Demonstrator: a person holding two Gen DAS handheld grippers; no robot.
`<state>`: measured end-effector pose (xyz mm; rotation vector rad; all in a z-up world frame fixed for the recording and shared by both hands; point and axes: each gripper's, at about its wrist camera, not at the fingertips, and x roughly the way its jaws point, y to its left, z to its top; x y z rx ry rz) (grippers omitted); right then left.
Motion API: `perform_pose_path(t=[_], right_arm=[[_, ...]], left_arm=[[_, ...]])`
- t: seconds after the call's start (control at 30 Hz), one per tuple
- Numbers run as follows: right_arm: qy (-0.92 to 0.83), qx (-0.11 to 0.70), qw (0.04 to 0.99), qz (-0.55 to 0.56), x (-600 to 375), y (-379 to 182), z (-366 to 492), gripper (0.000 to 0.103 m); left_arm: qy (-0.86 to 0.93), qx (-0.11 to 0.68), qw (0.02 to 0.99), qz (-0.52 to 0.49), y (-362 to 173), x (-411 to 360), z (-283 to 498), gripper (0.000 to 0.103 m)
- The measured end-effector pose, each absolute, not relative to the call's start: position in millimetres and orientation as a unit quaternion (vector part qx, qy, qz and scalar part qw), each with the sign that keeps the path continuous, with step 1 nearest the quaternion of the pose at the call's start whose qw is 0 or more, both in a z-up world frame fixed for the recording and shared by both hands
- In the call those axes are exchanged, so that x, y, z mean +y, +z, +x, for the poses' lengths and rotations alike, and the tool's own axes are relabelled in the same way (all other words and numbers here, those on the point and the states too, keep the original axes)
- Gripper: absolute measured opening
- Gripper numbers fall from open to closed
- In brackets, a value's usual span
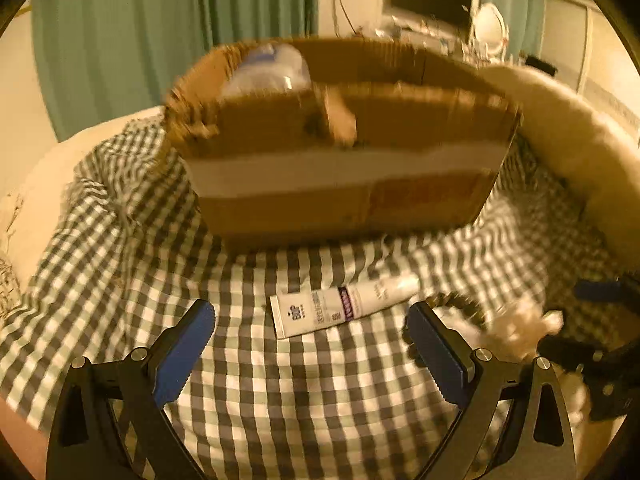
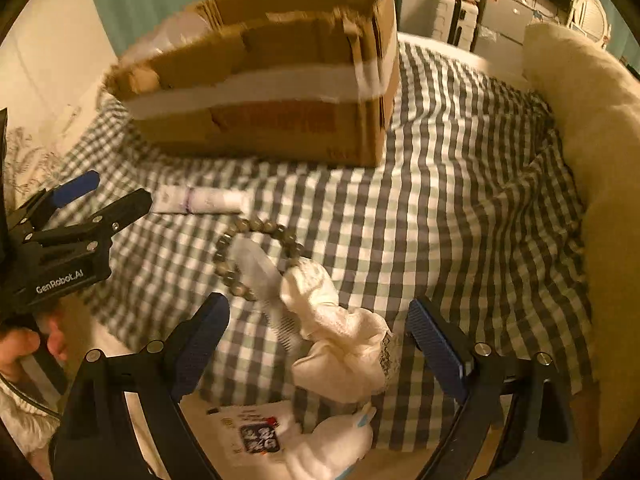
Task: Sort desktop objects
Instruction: 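Move both grippers back toward the remaining items beside the box, then grasp the white cream tube with the left gripper while the right grasps the white cloth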
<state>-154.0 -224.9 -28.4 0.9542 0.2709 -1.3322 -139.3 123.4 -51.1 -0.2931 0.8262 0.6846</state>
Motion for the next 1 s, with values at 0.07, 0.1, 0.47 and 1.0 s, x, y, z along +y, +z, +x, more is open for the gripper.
perform_pose_path(t=[0.07, 0.1, 0.47, 1.0], right_arm=[[-0.589, 0.129, 0.669, 0.436, -233.4, -39.2, -154.2, 0.089], [-0.587, 0.133, 0.666, 0.441, -238.2, -44.1, -154.2, 0.087], [-0.558, 0.158, 0.655, 0.483, -264.3, -69.7, -154.0, 0.027], [-0.563, 0.122, 0.666, 0.474, -230.5, -49.4, -165.3, 0.022]], left_arm=[[0.314, 0.407, 0.849, -0.123, -69.0, 125.2, -133.6, 0.099], [0.309, 0.414, 0.849, -0.114, -74.6, 125.1, -129.9, 0.099], [0.248, 0.442, 0.861, 0.038, -111.1, 115.8, -90.0, 0.099], [0.198, 0.47, 0.86, -0.027, -103.7, 89.0, -111.6, 0.013]])
